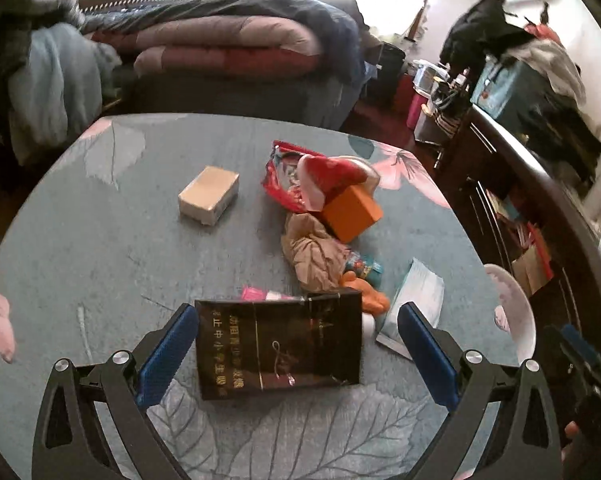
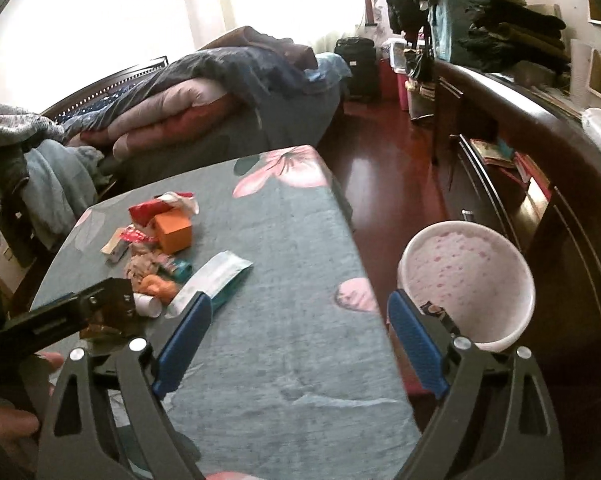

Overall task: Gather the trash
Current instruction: 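Grasp the black cigarette pack with the left tool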

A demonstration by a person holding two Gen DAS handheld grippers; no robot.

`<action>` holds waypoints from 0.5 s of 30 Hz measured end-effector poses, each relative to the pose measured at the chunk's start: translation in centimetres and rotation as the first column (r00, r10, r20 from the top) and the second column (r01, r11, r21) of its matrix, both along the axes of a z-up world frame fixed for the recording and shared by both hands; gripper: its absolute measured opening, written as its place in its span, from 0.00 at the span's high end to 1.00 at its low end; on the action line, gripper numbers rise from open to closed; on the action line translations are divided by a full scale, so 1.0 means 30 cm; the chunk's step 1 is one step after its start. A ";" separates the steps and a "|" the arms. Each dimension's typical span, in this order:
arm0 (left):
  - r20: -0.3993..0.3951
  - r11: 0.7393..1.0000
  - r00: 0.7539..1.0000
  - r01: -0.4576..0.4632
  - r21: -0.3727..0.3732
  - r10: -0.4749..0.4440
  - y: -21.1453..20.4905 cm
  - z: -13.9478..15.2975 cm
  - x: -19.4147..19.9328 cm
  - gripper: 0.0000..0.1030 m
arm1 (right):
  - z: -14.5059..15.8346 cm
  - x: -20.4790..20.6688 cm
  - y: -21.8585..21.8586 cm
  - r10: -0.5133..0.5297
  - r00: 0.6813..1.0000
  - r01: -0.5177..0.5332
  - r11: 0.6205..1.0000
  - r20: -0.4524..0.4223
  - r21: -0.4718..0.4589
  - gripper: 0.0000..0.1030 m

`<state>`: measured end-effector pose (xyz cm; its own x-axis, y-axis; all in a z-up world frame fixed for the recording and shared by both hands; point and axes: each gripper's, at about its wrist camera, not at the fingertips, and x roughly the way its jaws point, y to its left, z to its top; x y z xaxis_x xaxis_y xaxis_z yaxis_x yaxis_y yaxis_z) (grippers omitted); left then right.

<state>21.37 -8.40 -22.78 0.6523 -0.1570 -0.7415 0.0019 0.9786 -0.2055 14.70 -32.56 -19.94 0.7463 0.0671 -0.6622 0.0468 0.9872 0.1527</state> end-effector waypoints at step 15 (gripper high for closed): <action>-0.049 0.999 0.999 -0.016 -0.036 0.014 0.057 -0.072 -0.023 0.04 | -0.010 0.010 0.099 0.057 0.998 -0.058 0.998 -0.023 -0.032 0.12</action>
<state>20.67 -6.70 -24.94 0.6182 -0.1747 -0.7664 -0.0233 0.9705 -0.2401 15.00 -29.59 -20.24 0.7269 0.0875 -0.6811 -0.0074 0.9928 0.1196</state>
